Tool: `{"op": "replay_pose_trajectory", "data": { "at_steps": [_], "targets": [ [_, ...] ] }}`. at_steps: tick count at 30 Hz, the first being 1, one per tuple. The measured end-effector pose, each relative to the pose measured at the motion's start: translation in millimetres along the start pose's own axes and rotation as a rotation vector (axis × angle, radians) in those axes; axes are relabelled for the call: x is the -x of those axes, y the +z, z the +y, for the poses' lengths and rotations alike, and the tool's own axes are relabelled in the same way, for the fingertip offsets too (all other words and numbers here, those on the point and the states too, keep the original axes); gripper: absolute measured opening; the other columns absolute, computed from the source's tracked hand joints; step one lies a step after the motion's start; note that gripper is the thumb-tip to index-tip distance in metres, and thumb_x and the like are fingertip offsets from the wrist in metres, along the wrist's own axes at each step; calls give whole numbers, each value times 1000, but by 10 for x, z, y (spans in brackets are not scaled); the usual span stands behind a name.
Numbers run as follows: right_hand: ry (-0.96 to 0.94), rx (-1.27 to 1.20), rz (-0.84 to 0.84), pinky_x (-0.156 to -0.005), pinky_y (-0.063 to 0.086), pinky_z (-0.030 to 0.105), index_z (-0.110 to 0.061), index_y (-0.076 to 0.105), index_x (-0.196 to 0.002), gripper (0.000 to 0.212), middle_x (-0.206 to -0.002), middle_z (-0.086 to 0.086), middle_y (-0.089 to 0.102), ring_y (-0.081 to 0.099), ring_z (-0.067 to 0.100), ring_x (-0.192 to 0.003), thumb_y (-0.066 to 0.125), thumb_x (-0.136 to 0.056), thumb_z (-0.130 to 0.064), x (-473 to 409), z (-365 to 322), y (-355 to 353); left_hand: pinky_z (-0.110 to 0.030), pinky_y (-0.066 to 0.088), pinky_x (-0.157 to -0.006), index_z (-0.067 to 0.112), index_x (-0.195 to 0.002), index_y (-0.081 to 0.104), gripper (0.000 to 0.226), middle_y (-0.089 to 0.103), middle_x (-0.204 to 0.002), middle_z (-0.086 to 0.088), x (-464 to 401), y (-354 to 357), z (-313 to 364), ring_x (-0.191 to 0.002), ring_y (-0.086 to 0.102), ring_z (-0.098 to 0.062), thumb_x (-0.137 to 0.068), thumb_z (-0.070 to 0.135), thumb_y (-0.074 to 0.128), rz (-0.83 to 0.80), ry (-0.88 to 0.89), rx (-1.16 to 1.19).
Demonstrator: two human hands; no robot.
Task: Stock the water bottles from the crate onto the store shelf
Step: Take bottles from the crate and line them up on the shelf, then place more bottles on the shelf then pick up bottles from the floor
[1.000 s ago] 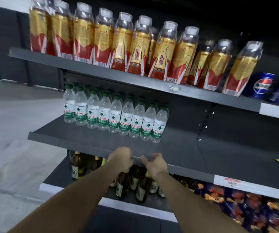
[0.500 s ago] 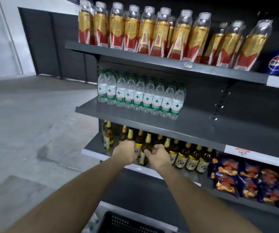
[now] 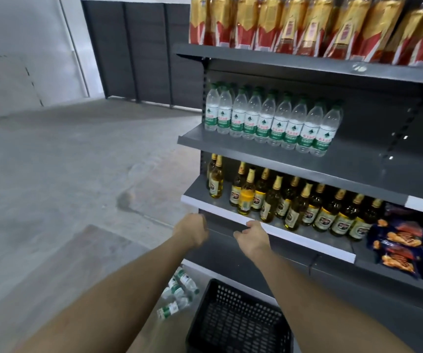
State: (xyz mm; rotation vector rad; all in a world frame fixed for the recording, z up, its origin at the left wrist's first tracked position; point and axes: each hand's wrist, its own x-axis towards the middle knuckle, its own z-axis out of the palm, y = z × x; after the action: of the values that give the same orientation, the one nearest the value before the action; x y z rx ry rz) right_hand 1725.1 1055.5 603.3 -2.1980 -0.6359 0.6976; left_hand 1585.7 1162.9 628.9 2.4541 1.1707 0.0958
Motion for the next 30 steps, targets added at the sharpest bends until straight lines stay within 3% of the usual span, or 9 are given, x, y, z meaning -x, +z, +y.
{"op": "replay_pose_trajectory", "data": {
  "at_steps": [4, 8, 14, 18, 23, 26, 30],
  "targets": [
    [44, 6, -16, -95, 46, 30, -10, 41, -138, 55, -123, 11, 61, 58, 28, -113, 65, -91, -27, -17, -179, 573, -35, 47, -90, 12, -114, 64, 27, 64, -119, -9, 22, 16, -593, -110, 60, -28, -95, 28, 55, -22, -51, 39],
    [65, 37, -32, -82, 42, 24, -13, 40, -140, 57, -124, 8, 61, 58, 26, -113, 63, -92, -30, -54, -428, 1241, -36, 49, -93, 14, -117, 62, 27, 61, -123, -7, -91, -7, -1207, -112, 59, -27, -94, 26, 55, -93, -90, 38],
    [133, 48, -44, -89, 45, 29, -13, 41, -140, 57, -126, 7, 62, 59, 25, -114, 65, -91, -30, -150, -697, 2064, -31, 46, -91, 14, -117, 62, 25, 60, -125, -4, -428, -55, -1990, -114, 58, -24, -95, 23, 53, -192, -76, 20],
    [178, 61, -46, -76, 38, 21, -13, 42, -139, 56, -112, 3, 63, 56, 17, -93, 63, -91, -30, -285, -702, 2290, -33, 48, -89, 11, -114, 63, 24, 63, -119, -6, -672, -21, -2265, -108, 61, -25, -94, 21, 55, -255, -68, 10],
    [244, 74, -39, -77, 36, 19, -13, 45, -137, 57, -102, -1, 64, 52, 15, -87, 65, -88, -32, -595, -553, 2502, -33, 47, -90, 10, -116, 64, 26, 63, -121, -8, -1002, 191, -2433, -111, 60, -26, -93, 20, 56, -307, -74, 22],
    [288, 44, -42, -76, 36, 20, -13, 47, -135, 55, -83, -8, 59, 52, 16, -84, 64, -88, -35, -868, -416, 2658, -32, 47, -92, 7, -115, 66, 26, 65, -121, -10, -1220, 373, -2542, -112, 61, -26, -93, 18, 57, -356, -88, 14],
    [350, 3, -83, -73, 41, 21, -14, 46, -135, 54, -116, 7, 65, 59, 23, -92, 64, -89, -38, -1363, -193, 2948, -27, 43, -79, 6, -114, 67, 28, 67, -116, -11, -1617, 677, -2735, -105, 62, -24, -97, 25, 55, -374, -105, 14]
  ]
}}
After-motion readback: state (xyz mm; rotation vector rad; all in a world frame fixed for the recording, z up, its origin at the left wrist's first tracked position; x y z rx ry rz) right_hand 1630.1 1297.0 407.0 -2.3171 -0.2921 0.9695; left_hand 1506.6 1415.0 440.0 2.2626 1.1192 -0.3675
